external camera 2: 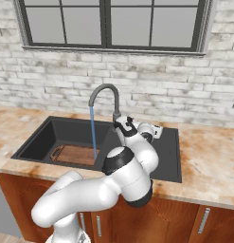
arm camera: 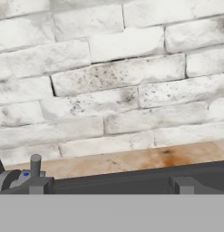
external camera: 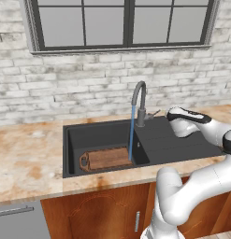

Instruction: Turn on the sink faucet with hot water and rinse the cutting board for ten seconds, then turn off the faucet. Push the cutting board to reach the water if necessary.

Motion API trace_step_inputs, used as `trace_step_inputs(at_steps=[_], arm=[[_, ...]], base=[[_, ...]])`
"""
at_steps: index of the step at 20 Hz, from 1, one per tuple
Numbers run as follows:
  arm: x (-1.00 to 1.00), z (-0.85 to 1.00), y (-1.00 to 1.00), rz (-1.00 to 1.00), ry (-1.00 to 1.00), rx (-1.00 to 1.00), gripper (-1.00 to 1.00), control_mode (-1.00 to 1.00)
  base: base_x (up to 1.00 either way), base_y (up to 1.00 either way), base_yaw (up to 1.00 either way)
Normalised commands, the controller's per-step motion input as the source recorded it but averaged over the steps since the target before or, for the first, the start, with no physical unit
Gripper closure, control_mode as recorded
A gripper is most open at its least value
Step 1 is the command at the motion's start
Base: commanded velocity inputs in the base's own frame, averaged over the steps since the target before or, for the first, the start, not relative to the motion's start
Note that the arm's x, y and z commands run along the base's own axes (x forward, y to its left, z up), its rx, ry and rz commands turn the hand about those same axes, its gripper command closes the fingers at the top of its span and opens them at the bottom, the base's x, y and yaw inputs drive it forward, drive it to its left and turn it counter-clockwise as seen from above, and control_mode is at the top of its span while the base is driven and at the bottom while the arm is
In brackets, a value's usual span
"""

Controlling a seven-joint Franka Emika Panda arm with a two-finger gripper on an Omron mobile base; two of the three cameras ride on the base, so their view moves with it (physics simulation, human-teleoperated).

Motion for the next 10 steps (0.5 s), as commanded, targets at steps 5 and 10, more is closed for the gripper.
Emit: trace_step_inputs(at_steps=[5,10], arm=[[0.00,0.00,0.00,0.00,0.00,0.00,-1.00,-1.00],[0.04,0.00,0.00,0.00,0.00,0.00,-1.00,-1.00]], base=[[0.00,0.00,0.00],[0.00,0.00,0.00]])
